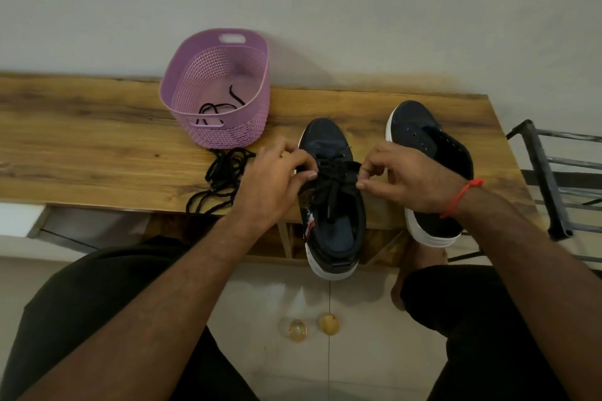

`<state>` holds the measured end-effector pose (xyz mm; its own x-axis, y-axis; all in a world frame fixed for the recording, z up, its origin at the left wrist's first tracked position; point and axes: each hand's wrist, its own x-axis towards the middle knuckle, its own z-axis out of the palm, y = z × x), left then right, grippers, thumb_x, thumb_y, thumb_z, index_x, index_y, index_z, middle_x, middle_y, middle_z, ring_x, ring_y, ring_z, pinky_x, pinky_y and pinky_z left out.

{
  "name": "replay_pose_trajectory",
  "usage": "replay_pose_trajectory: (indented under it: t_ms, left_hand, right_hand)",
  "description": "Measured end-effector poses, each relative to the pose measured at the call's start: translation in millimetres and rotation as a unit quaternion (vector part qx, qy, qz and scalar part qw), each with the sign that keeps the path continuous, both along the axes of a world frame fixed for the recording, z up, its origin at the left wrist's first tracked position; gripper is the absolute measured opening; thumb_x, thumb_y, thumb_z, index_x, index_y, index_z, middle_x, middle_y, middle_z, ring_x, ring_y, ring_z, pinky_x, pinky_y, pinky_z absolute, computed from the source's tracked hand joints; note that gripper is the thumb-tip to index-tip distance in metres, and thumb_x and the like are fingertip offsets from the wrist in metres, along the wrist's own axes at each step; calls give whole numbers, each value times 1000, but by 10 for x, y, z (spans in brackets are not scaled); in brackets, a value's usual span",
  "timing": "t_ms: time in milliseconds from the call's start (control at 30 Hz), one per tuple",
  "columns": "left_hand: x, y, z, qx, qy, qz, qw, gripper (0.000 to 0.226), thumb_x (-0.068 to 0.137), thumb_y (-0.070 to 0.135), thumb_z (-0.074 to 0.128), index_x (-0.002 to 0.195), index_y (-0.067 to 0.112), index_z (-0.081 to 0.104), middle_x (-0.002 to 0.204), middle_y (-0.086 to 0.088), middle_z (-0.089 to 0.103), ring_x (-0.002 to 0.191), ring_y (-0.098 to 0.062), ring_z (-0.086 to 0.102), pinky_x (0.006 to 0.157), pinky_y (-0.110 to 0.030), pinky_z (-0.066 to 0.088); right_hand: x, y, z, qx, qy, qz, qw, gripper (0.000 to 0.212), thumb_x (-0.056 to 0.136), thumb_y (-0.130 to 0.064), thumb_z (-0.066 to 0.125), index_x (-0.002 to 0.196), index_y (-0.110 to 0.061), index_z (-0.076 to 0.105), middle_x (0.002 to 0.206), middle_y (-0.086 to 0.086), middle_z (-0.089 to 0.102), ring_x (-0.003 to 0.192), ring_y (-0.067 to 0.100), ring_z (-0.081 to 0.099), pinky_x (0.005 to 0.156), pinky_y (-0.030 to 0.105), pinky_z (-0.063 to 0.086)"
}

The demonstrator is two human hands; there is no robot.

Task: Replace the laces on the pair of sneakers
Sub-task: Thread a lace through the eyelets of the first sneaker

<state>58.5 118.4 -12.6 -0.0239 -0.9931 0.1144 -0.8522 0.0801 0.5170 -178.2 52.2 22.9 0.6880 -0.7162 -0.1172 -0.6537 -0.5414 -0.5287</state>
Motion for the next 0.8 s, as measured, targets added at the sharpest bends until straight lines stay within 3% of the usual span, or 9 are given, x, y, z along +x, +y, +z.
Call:
replay_pose_trajectory:
  t_ms: [67,167,233,333,467,600,667,733,800]
  left_hand:
    - [16,3,30,45,142,9,989,25,94,34,68,119,30,65,125,9,48,117,-12,50,100,-36,49]
    - [11,26,87,176,240,0,955,57,92,44,69,144,36,47,138,14,48,130,-13,48,102,-33,48]
    - [34,45,118,272,302,-18,913,78,88,46,73,153,41,31,141,17,51,133,-10,48,108,-37,45]
    - [15,97,114,339,293,-70,891,103,80,39,83,156,46,15,147,16,49,136,-8,46,114,-43,42]
    - [-123,136,13,310,201,-93,925,115,88,22,77,159,32,-13,156,3,39,139,-11,43,108,-29,47]
    - [-54,30,6,278,283,-63,916,102,92,13,71,161,36,0,153,6,45,138,-12,46,109,-40,49]
    - [-55,-38,37,218,317,-39,922,87,94,10,68,159,40,17,149,10,48,139,-13,45,107,-45,50]
    - [-89,-105,66,139,331,14,933,73,97,12,64,151,46,26,138,21,49,137,-7,43,102,-31,52]
    - [-125,-152,86,94,298,64,948,73,99,24,63,156,40,20,139,23,47,127,7,44,96,-17,48]
  right_hand:
    - [-58,11,26,59,-44,-53,996,25,85,-50,67,98,-29,64,102,-9,58,93,5,57,79,24,49]
    - [-32,40,50,183,-31,-91,978,69,67,-66,68,127,-36,54,123,-12,56,103,6,63,89,31,55]
    - [34,75,17,234,-16,-65,970,82,73,-56,72,145,-38,38,139,-12,49,114,12,63,96,35,54]
    - [96,128,-48,287,-37,-46,956,81,90,-29,70,153,-41,22,140,-15,48,111,10,65,84,26,58]
    - [113,131,-102,284,-64,-60,955,73,93,-18,67,150,-41,28,133,-18,53,105,5,65,80,21,58]
    - [165,89,-147,295,-113,-98,944,73,92,-15,68,152,-35,30,141,-14,47,105,15,69,89,36,59]
    - [219,26,-161,253,-137,-138,948,72,92,-17,69,153,-31,32,148,-8,44,105,16,69,94,39,57]
    - [288,-63,-179,190,-156,-200,948,70,91,-21,70,151,-30,36,152,-3,43,117,15,63,104,37,49]
    - [354,-126,-191,148,-173,-248,942,67,92,-25,69,151,-29,37,154,-2,42,124,14,56,105,33,45]
